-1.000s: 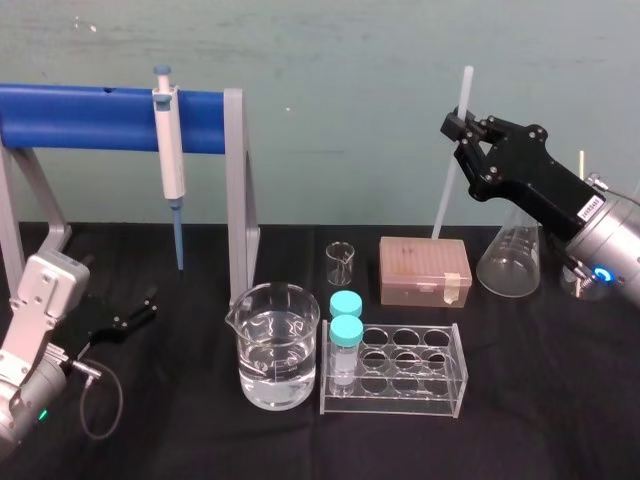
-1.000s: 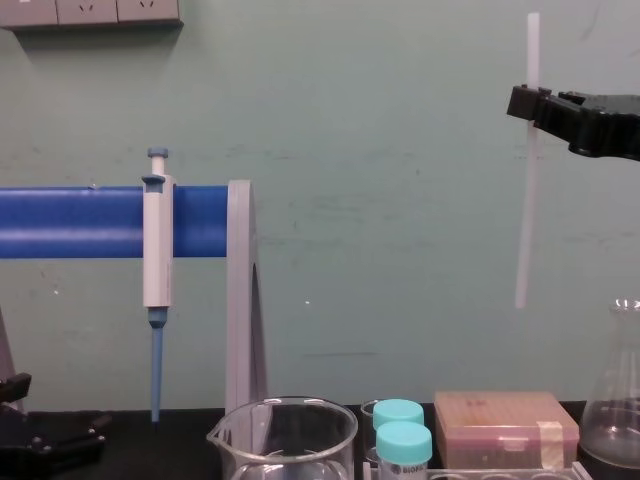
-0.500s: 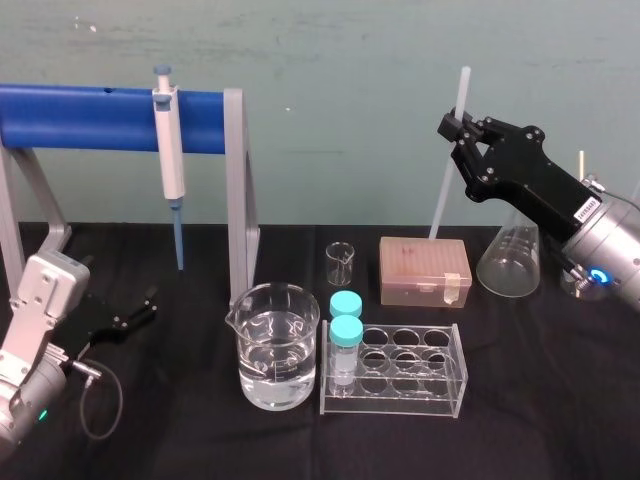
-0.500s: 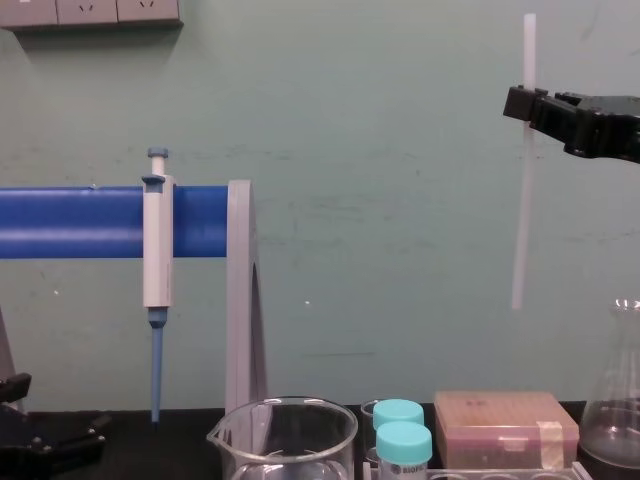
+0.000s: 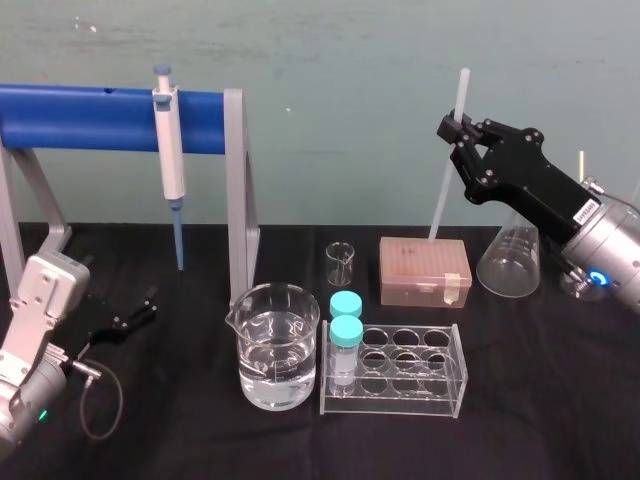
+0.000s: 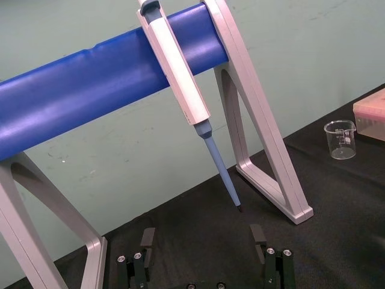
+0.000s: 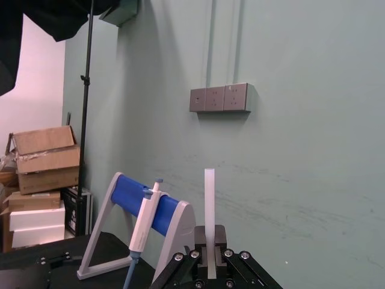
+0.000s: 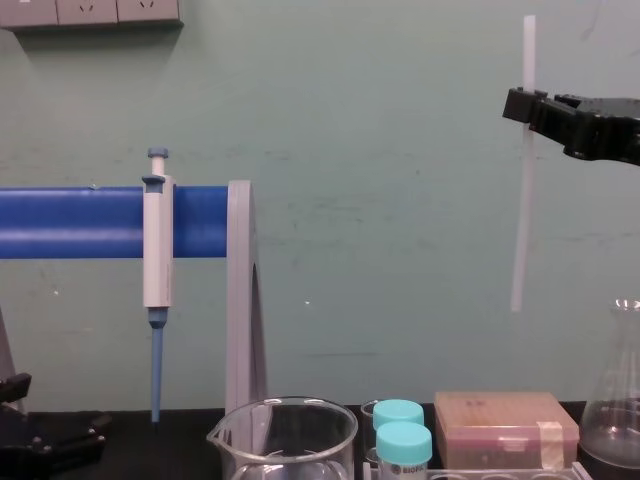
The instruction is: Pick up the stirring rod with one hand, then place it down.
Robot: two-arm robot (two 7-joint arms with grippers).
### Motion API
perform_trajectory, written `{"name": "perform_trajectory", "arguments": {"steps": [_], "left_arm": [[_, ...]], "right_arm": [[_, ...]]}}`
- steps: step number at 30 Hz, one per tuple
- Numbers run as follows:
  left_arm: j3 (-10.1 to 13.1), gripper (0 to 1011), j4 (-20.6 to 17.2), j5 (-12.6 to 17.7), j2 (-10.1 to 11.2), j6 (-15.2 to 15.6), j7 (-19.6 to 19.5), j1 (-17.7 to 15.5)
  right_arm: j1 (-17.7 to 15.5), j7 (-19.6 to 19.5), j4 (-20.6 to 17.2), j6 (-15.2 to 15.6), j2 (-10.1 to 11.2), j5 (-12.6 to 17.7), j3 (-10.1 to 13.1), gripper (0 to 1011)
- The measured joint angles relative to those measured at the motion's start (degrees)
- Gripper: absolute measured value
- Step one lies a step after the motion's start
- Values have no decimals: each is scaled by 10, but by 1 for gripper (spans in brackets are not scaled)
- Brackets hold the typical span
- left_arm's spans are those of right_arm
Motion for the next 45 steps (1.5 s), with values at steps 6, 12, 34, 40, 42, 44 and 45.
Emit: {"name": "perform_trajectory", "arguments": {"steps": [6,12,34,40,42,44,45], "left_arm": [[0,1000,0,0,0,0,0,0],[0,1000,0,0,0,0,0,0],[0,1000,0,0,0,0,0,0],[0,1000,0,0,0,0,0,0],[0,1000,0,0,0,0,0,0],[0,1000,0,0,0,0,0,0],[0,1000,0,0,0,0,0,0]], "right_arm": [[-1,0,0,0,0,0,0,66],[-2,0,-1,-1,0,-1,1,66],[-2,0,-2,0,1,-3,0,66],[-4,0,-4,2,3,0,0,66],[-7,2,-5,3,4,1,0,66],[-13,4,-10,8,8,4,-1,66],[-16,6,-11,10,10,5,-1,66]]}}
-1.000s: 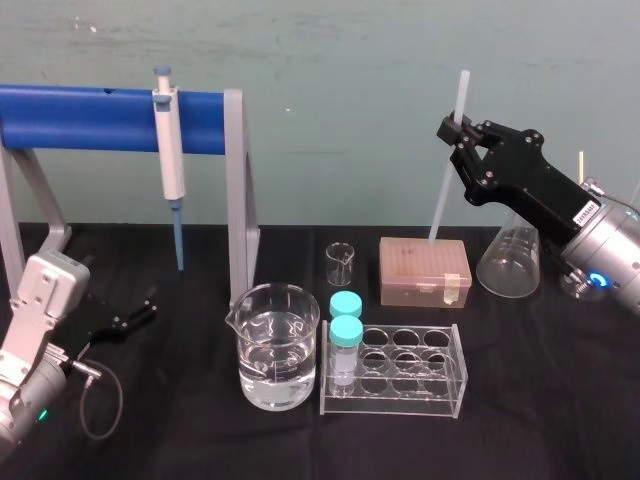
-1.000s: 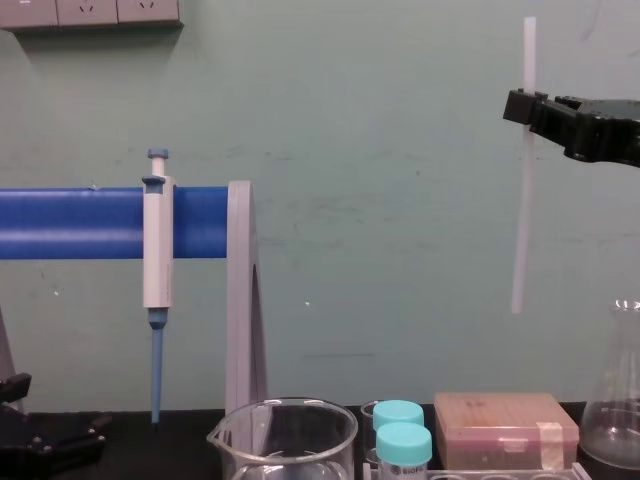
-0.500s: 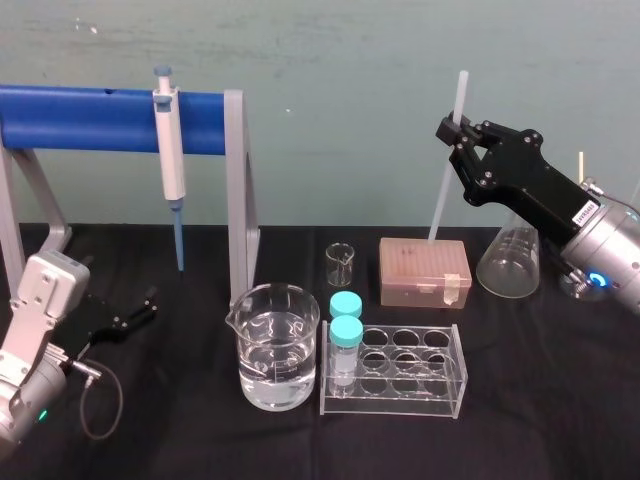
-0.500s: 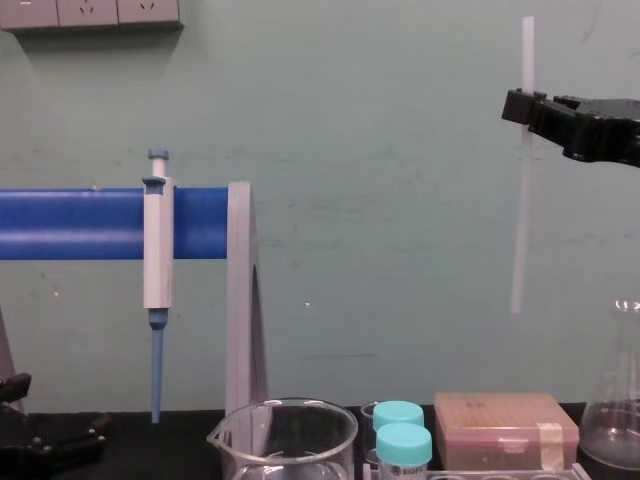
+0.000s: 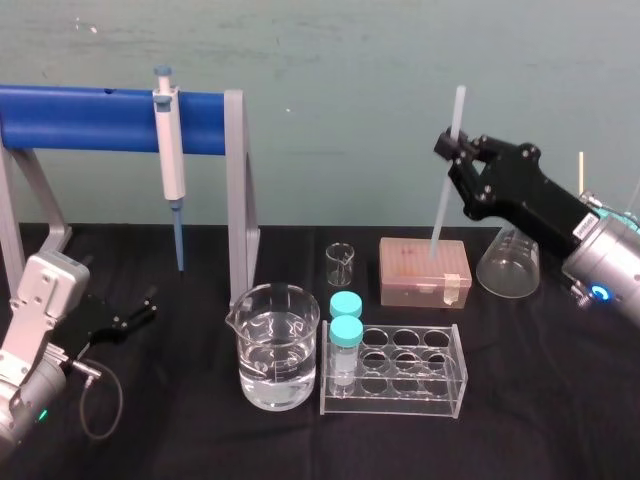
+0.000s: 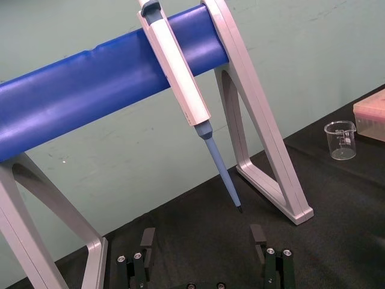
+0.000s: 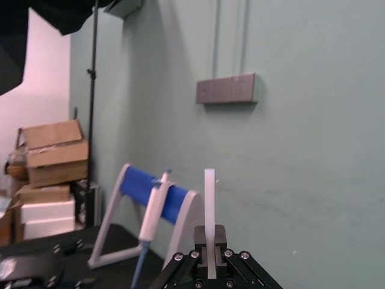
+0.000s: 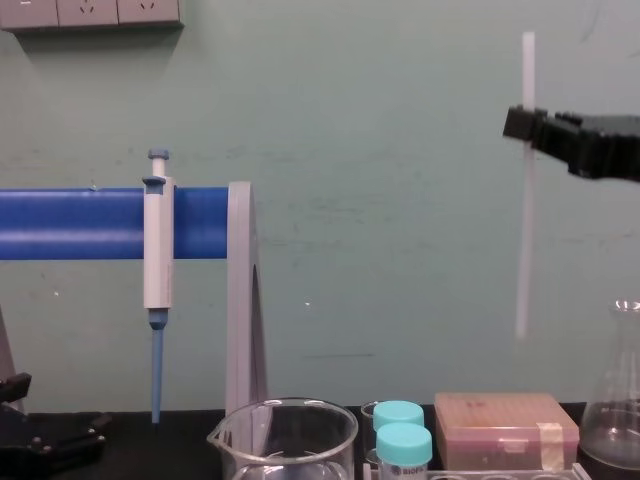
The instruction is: Pick up the stirring rod with one hand, then place it down.
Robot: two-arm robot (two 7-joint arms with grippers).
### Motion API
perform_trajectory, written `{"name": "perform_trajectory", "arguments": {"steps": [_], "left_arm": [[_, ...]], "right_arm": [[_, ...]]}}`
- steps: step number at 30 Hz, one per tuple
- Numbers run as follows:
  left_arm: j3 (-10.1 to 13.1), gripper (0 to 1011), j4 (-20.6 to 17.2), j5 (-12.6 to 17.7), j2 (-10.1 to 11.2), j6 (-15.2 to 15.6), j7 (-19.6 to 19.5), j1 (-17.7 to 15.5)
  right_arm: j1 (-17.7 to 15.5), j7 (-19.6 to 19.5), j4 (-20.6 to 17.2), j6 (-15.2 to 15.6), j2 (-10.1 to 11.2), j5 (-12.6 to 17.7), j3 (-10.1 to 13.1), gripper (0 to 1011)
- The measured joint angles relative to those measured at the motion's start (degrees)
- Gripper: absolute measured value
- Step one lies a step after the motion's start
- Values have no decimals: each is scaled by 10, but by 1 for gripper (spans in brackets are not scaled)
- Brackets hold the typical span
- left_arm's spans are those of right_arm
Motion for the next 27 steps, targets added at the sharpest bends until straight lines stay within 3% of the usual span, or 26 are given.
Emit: {"name": "perform_trajectory", "arguments": {"steps": [8,15,27], "left_arm": [[0,1000,0,0,0,0,0,0],[0,1000,0,0,0,0,0,0],[0,1000,0,0,0,0,0,0]], "right_arm": [[-40,24,-23,18,32,18,-7,66],[-69,20,-33,26,55,21,-8,66],[-86,9,-27,37,61,20,-11,66]]}}
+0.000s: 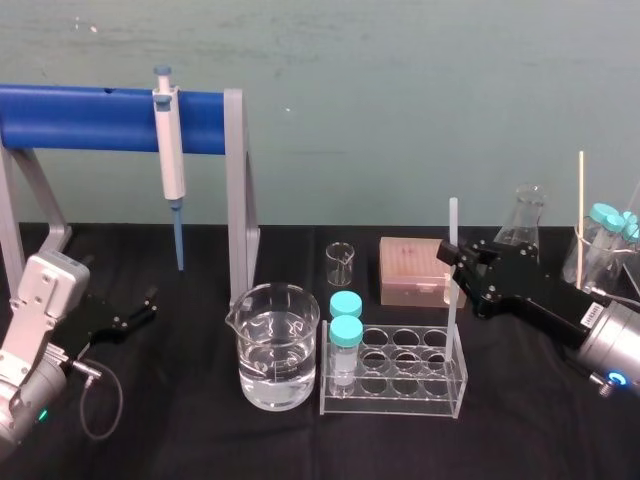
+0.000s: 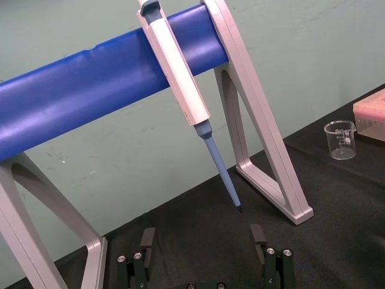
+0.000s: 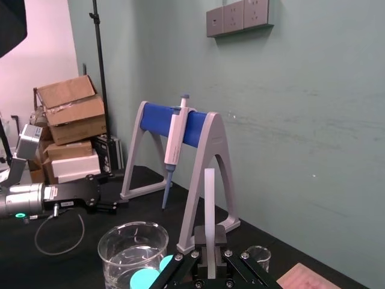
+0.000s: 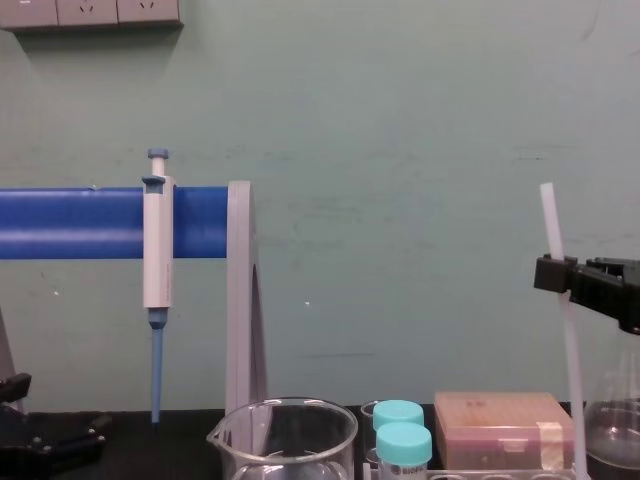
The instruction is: Pick up the stirring rod with one hand, then place it down.
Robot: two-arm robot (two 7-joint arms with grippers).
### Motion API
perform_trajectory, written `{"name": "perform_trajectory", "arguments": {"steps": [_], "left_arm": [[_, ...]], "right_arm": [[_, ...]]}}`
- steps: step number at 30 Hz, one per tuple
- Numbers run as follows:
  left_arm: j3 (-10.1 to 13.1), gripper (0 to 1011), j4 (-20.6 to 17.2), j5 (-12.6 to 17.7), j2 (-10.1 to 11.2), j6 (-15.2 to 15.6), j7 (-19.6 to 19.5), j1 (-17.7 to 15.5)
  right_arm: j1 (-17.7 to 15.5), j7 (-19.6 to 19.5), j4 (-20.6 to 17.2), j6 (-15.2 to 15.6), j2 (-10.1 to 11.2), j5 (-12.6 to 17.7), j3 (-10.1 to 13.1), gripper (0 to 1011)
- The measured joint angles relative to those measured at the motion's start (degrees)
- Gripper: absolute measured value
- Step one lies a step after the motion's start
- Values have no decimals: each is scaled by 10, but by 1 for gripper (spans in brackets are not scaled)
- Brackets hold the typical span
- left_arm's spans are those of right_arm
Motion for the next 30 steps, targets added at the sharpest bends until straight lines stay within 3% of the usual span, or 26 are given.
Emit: {"name": "perform_trajectory", "arguments": {"steps": [10,30], "left_arm": [[0,1000,0,0,0,0,0,0],[0,1000,0,0,0,0,0,0]], "right_arm": [[2,-3,12,-3,-5,-12,-10,66],[16,16,70,-46,-37,-25,-21,66]]}}
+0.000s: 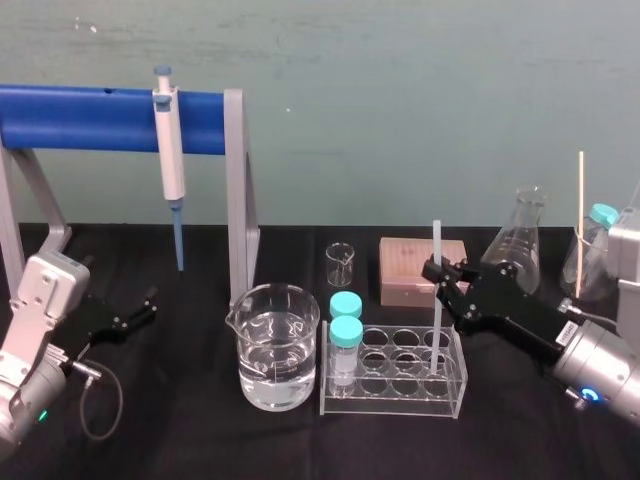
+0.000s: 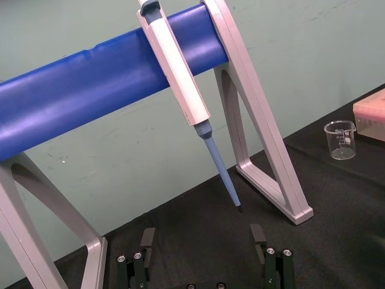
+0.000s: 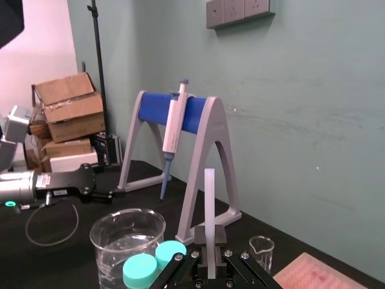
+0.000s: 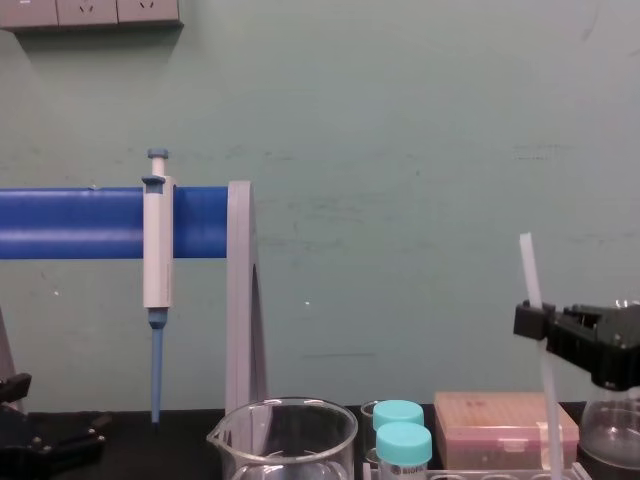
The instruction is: Pick up the stirring rod with one hand, then place it down.
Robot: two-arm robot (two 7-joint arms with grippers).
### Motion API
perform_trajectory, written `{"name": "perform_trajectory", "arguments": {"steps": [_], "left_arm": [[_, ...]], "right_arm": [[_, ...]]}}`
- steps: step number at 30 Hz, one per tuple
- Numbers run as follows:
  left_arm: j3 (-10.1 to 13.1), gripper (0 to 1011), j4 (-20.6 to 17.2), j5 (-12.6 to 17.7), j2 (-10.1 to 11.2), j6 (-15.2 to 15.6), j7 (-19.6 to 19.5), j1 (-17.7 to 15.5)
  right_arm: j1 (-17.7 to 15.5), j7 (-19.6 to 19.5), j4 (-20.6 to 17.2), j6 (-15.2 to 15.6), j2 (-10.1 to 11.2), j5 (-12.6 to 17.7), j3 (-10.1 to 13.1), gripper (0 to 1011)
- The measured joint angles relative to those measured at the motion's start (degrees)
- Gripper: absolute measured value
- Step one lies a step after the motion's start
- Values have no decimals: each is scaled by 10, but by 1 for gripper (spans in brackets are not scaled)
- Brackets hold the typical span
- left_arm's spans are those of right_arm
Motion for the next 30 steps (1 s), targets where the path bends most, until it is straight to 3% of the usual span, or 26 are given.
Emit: {"name": "perform_trajectory", "arguments": {"steps": [12,30], "left_arm": [[0,1000,0,0,0,0,0,0],[0,1000,0,0,0,0,0,0]], "right_arm": [[6,-5,33,0,-16,-17,-6,66],[5,-13,42,20,-22,-27,-11,66]]}}
